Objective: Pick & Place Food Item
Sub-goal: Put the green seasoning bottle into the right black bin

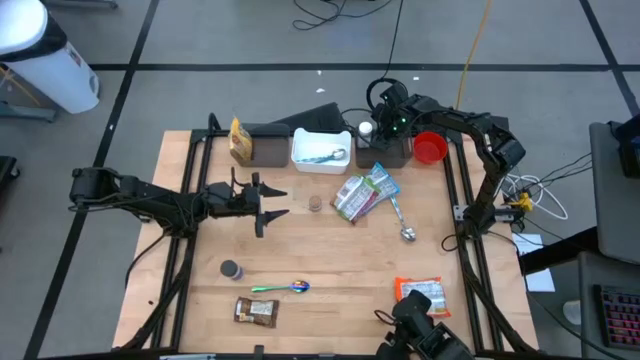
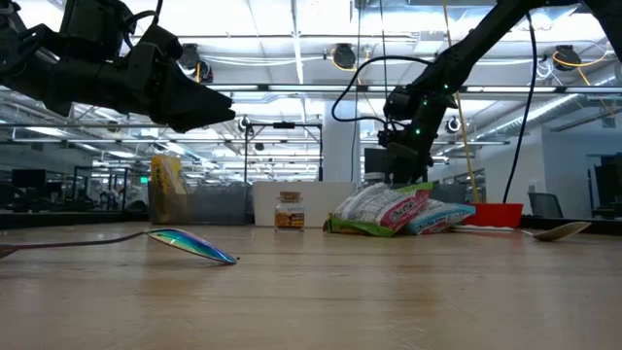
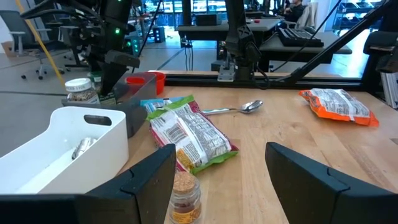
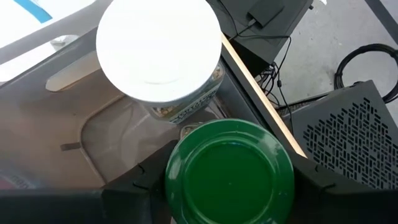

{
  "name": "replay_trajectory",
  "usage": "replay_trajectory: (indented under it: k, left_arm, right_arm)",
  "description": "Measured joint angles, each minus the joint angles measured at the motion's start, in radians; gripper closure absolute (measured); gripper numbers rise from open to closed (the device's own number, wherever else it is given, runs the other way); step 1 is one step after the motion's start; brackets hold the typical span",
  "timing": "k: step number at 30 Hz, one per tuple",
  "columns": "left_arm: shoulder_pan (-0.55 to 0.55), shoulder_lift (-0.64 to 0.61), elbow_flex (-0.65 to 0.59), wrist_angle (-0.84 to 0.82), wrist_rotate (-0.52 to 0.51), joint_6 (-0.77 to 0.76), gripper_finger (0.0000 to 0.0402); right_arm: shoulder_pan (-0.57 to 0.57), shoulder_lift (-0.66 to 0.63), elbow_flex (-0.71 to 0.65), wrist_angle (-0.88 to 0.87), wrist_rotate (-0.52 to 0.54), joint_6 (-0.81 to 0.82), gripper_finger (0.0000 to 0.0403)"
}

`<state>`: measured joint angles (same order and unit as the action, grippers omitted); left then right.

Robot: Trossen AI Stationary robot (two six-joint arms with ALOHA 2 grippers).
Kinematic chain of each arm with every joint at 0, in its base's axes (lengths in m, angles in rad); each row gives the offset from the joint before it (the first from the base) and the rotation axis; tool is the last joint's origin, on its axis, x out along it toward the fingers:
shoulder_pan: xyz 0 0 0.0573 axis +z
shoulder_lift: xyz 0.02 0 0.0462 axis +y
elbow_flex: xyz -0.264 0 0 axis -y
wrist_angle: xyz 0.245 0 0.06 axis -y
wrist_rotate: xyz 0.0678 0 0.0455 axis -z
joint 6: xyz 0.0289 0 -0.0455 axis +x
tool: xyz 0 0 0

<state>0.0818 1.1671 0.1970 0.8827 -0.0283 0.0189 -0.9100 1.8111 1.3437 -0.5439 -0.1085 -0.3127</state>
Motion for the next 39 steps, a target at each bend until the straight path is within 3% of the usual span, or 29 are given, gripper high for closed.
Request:
replay_trajectory:
  k: [7,14,39]
  left_arm:
    - [0.0,0.0,0.0,0.001,0.0,0.0,0.0144]
    - [0.0,0.0,0.0,0.001,0.0,-0.001,0.0144]
    - [0.0,0.0,0.0,0.001,0.0,-0.001,0.0144]
  right_arm:
    - [0.0,0.002,-0.001,0.004,0.007,-0.011,0.0194]
    - [0.008,0.006,-0.006,0.01,0.107,-0.023,0.0164]
    - [0.029,-0.059,-0.003,-0.012,0.107,-0.037,0.0151]
